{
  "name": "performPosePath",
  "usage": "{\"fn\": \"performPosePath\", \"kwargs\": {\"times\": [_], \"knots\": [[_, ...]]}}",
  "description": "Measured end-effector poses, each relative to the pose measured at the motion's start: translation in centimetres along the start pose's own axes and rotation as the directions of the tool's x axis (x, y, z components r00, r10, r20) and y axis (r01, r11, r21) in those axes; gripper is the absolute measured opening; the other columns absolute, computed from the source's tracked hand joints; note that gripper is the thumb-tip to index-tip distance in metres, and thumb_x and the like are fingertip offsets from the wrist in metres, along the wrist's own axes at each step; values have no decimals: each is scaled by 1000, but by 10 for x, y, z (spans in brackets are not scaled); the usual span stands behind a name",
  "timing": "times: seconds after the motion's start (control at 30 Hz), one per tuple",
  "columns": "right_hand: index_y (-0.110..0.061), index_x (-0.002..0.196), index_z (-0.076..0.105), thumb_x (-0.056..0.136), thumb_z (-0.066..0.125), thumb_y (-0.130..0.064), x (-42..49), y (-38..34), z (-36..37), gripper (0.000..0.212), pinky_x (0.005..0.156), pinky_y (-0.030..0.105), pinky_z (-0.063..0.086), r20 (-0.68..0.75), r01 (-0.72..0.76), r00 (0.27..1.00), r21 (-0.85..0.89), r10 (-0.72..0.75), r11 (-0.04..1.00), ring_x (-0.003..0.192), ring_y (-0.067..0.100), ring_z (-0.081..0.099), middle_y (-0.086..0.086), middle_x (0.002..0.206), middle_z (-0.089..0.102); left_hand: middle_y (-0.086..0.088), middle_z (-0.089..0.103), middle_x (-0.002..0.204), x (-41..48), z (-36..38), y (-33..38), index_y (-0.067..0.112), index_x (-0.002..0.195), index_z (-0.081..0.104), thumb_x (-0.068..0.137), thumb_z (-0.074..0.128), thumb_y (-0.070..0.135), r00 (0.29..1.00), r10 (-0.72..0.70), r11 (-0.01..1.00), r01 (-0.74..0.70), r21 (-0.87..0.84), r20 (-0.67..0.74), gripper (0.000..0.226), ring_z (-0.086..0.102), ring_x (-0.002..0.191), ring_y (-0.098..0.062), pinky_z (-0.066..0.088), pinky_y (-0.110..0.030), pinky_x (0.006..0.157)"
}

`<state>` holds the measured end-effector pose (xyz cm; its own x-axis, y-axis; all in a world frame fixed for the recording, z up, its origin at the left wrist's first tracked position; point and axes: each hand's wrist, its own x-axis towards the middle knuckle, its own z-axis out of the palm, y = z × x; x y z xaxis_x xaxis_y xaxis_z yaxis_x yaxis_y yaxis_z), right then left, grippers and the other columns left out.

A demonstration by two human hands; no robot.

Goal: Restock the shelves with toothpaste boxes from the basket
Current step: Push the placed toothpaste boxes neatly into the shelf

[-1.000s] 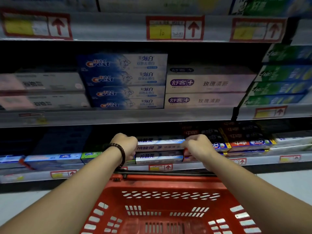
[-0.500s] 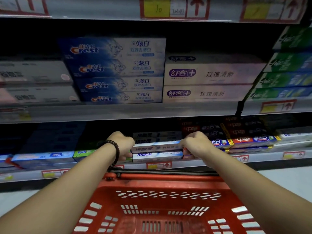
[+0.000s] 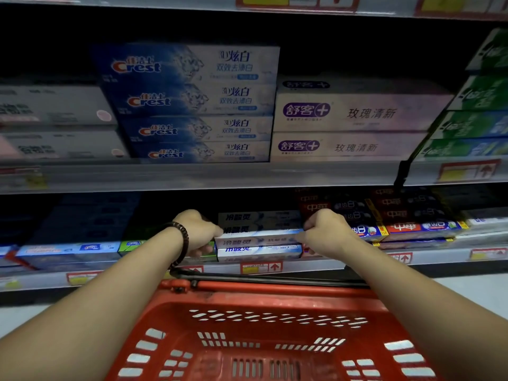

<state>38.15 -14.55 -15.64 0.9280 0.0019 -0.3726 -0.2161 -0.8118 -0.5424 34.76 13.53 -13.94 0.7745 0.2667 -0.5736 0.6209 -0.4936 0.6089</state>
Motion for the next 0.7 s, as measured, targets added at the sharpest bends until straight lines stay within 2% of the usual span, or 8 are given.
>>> {"fn": "performPosePath", "kwargs": {"times": [0.03, 0.13, 0.23, 0.3, 0.4, 0.47, 0.57, 0.7], "knots": [[6, 96, 74, 84, 79, -28, 1, -1, 0, 36, 72, 42, 61, -13, -2, 1000, -15, 2, 1000, 94, 38, 74, 21, 91, 78, -15, 77, 87, 0, -1, -1, 1, 100, 70, 94, 75, 19, 1000, 6, 1000, -6, 7, 1, 19, 73, 59, -22, 52, -28, 50], [3, 90, 76, 82, 77, -22, 0, -2, 1, 26, 64, 32, 53, -44, -16, 999, -50, 14, 999, 84, 29, 74, 20, 86, 78, -14, 78, 90, 1, -1, -3, 2, 100, 71, 92, 77, 14, 1000, 16, 1000, -16, -5, 6, 15, 79, 83, -30, 54, -32, 56], [-8, 90, 76, 84, 80, -18, -4, -5, -1, 13, 70, 30, 61, -77, -17, 997, -54, 13, 998, 84, 24, 75, 11, 82, 77, -15, 78, 91, 3, 0, -4, 1, 106, 70, 90, 79, 13, 999, 33, 999, -33, 21, 11, 22, 79, 82, -30, 56, -35, 59], [-15, 91, 74, 84, 81, -16, -5, -8, -3, 10, 63, 25, 60, -84, 16, 996, -59, -21, 998, 83, 21, 75, 8, 84, 77, -15, 78, 93, 5, 0, -4, 3, 111, 71, 88, 82, 17, 998, 58, 995, -58, 82, 3, 30, 79, 85, -32, 60, -38, 69], [-17, 94, 71, 82, 84, -16, -2, -8, -7, 18, 58, 18, 54, -107, 76, 990, -139, -91, 987, 80, 17, 70, 4, 88, 75, -8, 75, 113, 11, -6, -1, 17, 132, 67, 81, 87, 34, 985, 162, 902, -123, 415, -59, 58, 71, 103, -27, 58, -30, 85], [-11, 105, 73, 78, 90, -23, 3, -6, -6, 34, 70, 31, 61, -95, 113, 986, -241, -140, 964, 83, 23, 70, 6, 92, 73, -6, 70, 123, 15, -6, 1, 27, 149, 53, 77, 88, 42, 975, 220, 799, -153, 581, -46, 82, 67, 110, -25, 57, -29, 90], [-13, 103, 69, 76, 91, -41, 6, -8, -4, 45, 76, 38, 62, -57, 119, 986, -430, -158, 895, 84, 28, 67, 5, 93, 69, -4, 70, 119, 25, 3, -1, 33, 158, 38, 73, 87, 48, 971, 238, 687, -183, 703, 20, 99, 67, 106, -25, 59, -32, 89], [-19, 105, 64, 80, 85, -51, 10, -11, -5, 46, 79, 35, 46, -5, 111, 990, -562, -137, 820, 86, 27, 59, 0, 89, 62, -3, 69, 122, 36, 9, 0, 29, 157, 42, 66, 90, 58, 981, 178, 654, -178, 736, 79, 106, 67, 106, -26, 59, -34, 89]]}}
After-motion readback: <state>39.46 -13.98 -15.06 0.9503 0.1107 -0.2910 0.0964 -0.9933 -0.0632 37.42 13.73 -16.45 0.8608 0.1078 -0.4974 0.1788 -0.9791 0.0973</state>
